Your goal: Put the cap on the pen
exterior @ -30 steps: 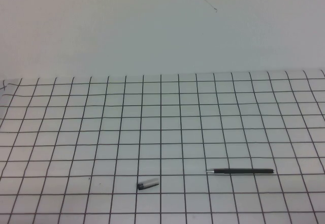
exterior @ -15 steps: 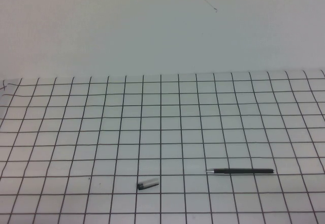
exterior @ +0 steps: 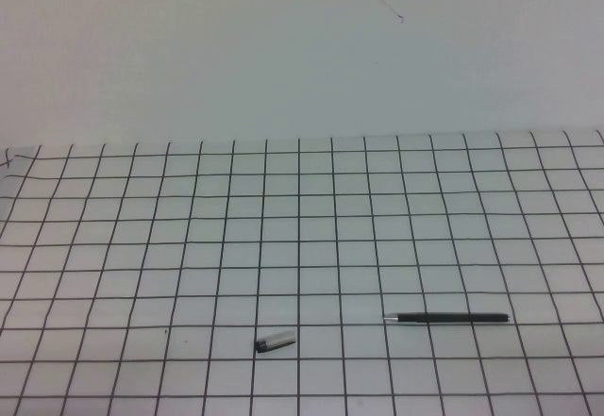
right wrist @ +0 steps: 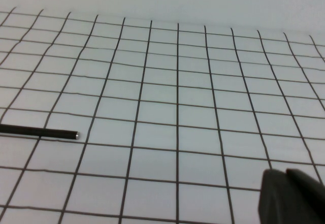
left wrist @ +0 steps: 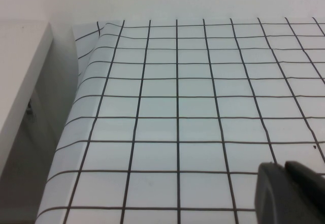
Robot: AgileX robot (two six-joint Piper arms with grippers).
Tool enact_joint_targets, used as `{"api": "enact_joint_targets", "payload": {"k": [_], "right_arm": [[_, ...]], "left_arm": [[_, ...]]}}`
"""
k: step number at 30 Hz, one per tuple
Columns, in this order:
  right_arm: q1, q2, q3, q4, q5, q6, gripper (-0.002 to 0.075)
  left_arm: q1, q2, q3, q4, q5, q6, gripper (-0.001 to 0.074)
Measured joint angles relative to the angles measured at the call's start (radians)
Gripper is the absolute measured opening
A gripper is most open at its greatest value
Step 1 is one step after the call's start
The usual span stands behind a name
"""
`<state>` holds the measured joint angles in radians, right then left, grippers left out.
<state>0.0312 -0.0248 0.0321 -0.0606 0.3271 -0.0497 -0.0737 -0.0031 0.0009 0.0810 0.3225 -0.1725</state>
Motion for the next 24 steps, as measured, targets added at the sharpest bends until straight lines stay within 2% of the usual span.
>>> {"api": "enact_joint_targets", "payload": {"k": [7,10,20,24], "right_arm": [[0.000,0.000,0.000,0.000,-0.006,0.000,-0.0003],[0.000,0.000,0.000,0.000,-0.060,0.000,-0.0003],[0.000,0.000,0.000,0.000,-0.525,0.013,-0.0003],[0.000,0.000,0.000,0.000,-0.737,0.013,-0.0003]], "left_arm": [[0.000,0.000,0.000,0.040,-0.006,0.018,-0.0001],[0.000,0.000,0.000,0.077,-0.078,0.023,-0.0001],[0.000,0.000,0.000,0.085,-0.643,0.023,-0.0001],[0.000,0.000,0.000,0.087,-0.786,0.023,-0.0001]]}}
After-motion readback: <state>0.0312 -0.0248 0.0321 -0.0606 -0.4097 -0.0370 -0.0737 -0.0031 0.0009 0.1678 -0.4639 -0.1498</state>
